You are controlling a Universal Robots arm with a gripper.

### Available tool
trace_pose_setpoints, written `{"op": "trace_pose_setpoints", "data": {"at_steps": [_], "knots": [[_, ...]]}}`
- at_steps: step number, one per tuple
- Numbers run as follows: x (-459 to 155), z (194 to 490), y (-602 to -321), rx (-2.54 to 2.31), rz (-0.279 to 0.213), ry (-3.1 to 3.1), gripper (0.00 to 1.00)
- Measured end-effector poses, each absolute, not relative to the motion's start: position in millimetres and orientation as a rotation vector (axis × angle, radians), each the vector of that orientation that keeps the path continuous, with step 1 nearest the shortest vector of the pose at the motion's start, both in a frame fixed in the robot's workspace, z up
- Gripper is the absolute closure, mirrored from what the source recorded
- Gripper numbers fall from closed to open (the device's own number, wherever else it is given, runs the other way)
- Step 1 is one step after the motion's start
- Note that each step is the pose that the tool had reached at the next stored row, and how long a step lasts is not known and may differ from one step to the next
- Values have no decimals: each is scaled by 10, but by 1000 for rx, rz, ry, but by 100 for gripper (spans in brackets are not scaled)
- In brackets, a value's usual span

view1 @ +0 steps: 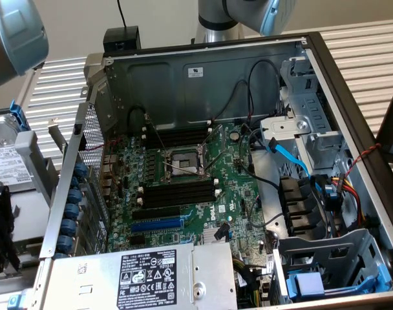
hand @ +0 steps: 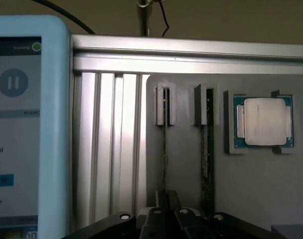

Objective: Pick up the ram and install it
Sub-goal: 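Pick up the ram and move it above insertion slot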

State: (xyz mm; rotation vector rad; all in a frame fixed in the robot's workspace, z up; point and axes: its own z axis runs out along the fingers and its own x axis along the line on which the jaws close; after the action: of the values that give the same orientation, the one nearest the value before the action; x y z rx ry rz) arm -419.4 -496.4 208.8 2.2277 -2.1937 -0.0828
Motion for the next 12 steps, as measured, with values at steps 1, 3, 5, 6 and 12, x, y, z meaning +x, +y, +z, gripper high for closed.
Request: {"op": "trace_pose_setpoints", "data": {"at_steps": [1, 3, 5, 6, 12], "knots": [[-4194, 2126, -4964, 2228, -83, -2194, 88], [-4194, 2205, -4963, 2228, -83, -2194, 88], [-4194, 2288, -4963, 2227, -83, -2194, 88], [-4194, 2330, -4964, 2227, -83, -2194, 88], [-4194, 2543, -4964, 2227, -83, -2194, 88]]}}
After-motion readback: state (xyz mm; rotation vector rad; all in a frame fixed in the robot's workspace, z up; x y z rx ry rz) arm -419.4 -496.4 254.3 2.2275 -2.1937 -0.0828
